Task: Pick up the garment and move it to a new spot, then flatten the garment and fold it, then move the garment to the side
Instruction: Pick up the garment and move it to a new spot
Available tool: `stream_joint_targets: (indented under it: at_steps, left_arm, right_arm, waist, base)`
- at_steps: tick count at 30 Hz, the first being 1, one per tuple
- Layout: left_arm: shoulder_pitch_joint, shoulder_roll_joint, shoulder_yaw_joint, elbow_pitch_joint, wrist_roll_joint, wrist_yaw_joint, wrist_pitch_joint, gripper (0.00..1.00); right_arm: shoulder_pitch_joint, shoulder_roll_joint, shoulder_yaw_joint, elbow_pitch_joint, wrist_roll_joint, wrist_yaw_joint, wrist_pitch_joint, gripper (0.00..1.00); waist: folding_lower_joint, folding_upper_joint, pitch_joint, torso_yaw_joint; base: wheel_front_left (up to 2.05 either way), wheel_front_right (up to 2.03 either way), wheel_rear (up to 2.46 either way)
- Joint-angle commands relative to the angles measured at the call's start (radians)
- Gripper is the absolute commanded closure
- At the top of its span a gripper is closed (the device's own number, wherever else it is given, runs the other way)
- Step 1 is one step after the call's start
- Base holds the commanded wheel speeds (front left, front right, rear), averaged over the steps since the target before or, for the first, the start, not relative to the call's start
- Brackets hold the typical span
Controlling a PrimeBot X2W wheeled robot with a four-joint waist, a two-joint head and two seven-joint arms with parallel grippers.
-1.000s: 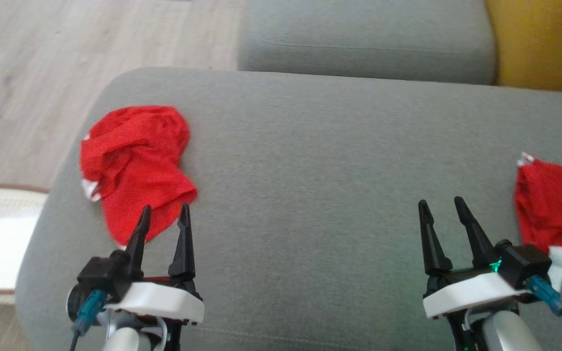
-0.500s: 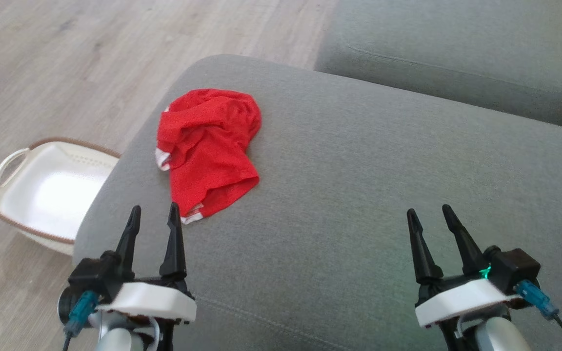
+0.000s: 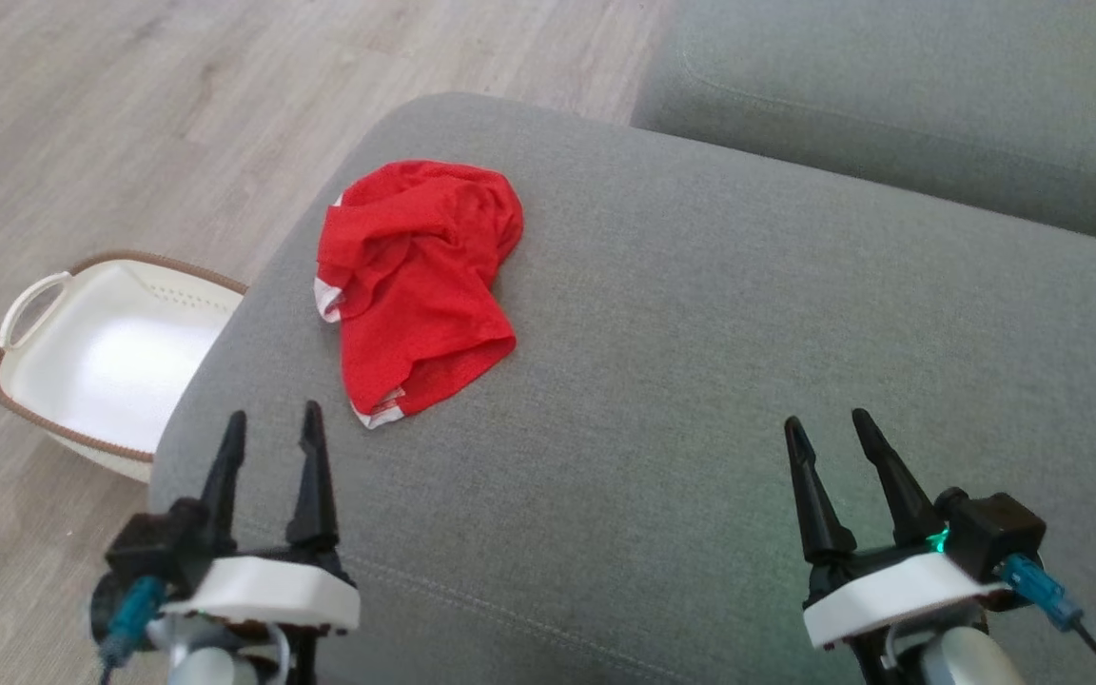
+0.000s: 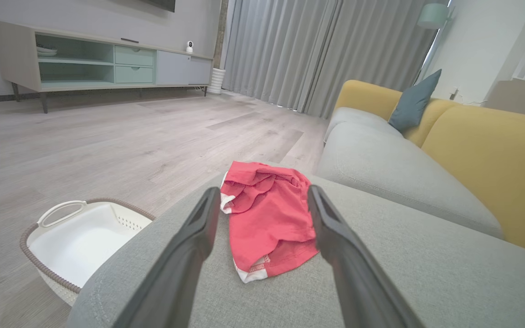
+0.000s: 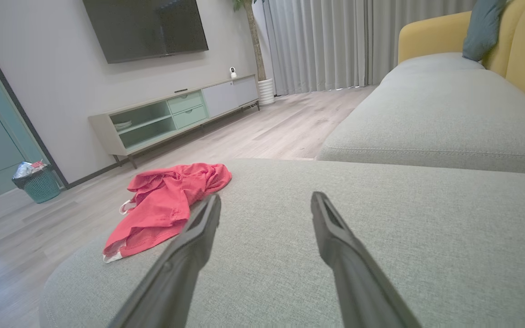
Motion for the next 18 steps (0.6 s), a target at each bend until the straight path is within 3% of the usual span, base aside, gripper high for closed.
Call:
stream_joint_targets:
  at_steps: [1, 9, 15, 18]
  left_arm:
    - [-0.053, 0.001, 0.050, -0.039, 0.011, -0.002, -0.005, 0.00]
    - [-0.155, 0.035, 0.161, -0.007, 0.039, -0.042, -0.005, 0.00]
    - [-0.341, 0.129, 0.196, 0.163, 0.043, -0.095, 0.008, 0.00]
    - [-0.455, 0.171, 0.193, 0.275, 0.020, -0.136, 0.081, 0.00]
  right_arm:
    - [-0.034, -0.003, 0.021, -0.038, 0.000, -0.001, -0.001, 0.00]
    - [-0.078, -0.003, -0.021, -0.075, -0.039, -0.001, 0.019, 0.00]
    - [-0.131, -0.003, -0.069, -0.144, -0.091, -0.001, 0.056, 0.00]
    - [-0.156, -0.003, -0.095, -0.185, -0.113, -0.001, 0.076, 0.00]
  waist:
    - [0.0000, 0.0000, 0.010, -0.010]
    - [0.0000, 0.0000, 0.101, -0.068]
    - [0.0000, 0.0000, 0.204, -0.116]
    - [0.0000, 0.0000, 0.254, -0.138]
  base:
    - [0.00, 0.00, 0.00]
    - [0.00, 0.00, 0.00]
    - [0.00, 0.00, 0.00]
    - [0.00, 0.00, 0.00]
